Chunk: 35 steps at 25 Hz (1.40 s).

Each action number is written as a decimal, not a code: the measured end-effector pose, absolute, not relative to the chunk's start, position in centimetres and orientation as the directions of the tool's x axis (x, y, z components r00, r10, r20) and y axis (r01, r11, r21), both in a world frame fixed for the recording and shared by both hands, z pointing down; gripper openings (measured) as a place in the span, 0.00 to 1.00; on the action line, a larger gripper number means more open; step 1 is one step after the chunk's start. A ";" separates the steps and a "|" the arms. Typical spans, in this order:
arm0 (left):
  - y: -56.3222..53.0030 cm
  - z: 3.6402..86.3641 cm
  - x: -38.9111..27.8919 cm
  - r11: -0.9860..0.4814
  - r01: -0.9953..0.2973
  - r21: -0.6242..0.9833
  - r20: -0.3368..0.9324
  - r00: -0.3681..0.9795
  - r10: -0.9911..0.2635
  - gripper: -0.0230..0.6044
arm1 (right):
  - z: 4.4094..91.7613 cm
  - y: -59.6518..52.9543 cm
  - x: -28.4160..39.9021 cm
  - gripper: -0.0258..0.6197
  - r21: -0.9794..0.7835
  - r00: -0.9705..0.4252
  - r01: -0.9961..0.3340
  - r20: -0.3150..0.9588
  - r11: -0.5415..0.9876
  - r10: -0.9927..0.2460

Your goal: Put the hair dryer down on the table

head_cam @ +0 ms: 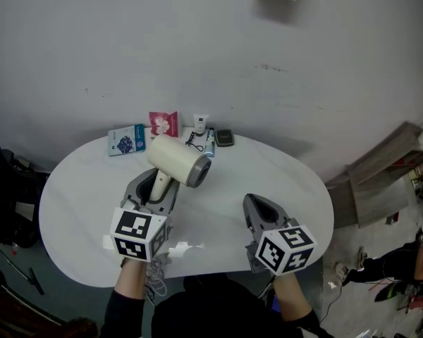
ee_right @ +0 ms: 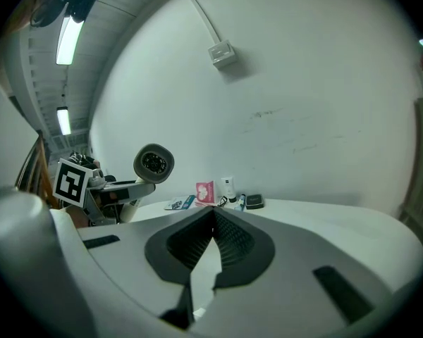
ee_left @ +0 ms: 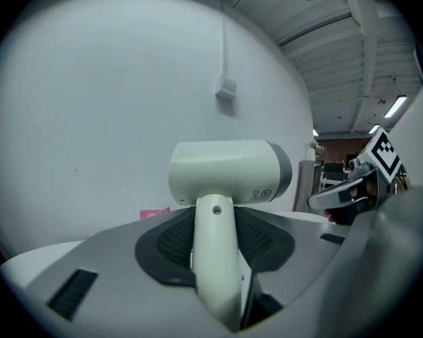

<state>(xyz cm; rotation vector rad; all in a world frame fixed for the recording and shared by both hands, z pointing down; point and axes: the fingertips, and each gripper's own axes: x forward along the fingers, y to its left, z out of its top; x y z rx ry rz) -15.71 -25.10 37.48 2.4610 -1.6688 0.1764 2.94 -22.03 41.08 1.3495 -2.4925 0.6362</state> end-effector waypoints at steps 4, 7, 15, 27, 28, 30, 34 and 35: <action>-26.5 39.8 -14.1 -0.388 -0.920 0.052 0.251 0.388 -0.887 0.31 | 41.7 -23.4 3.6 0.05 -0.267 -0.541 -0.841 0.417 0.471 -0.731; -27.4 41.3 -13.1 -0.406 -0.913 0.051 0.293 0.402 -0.868 0.31 | 42.2 -24.3 4.2 0.05 -0.274 -0.539 -0.842 0.427 0.464 -0.726; -29.6 46.0 -10.7 -0.422 -0.904 0.073 0.408 0.413 -0.814 0.31 | 43.7 -26.7 4.9 0.05 -0.285 -0.542 -0.841 0.450 0.461 -0.710; -32.0 52.0 -9.9 -0.416 -0.903 0.103 0.552 0.400 -0.732 0.31 | 46.7 -29.5 5.7 0.05 -0.298 -0.528 -0.849 0.517 0.437 -0.673; -32.2 52.4 -10.0 -0.415 -0.904 0.106 0.560 0.399 -0.726 0.31 | 46.9 -29.7 5.7 0.05 -0.301 -0.527 -0.849 0.521 0.434 -0.671; -32.5 53.0 -10.1 -0.411 -0.905 0.112 0.574 0.397 -0.716 0.31 | 47.2 -30.1 5.7 0.05 -0.304 -0.526 -0.850 0.528 0.430 -0.667; -33.0 54.2 -10.3 -0.410 -0.904 0.119 0.600 0.395 -0.696 0.31 | 47.7 -30.9 5.7 0.05 -0.307 -0.522 -0.853 0.540 0.423 -0.660; -33.0 54.5 -10.3 -0.411 -0.904 0.120 0.606 0.394 -0.691 0.31 | 47.9 -31.1 5.8 0.05 -0.308 -0.521 -0.853 0.543 0.421 -0.659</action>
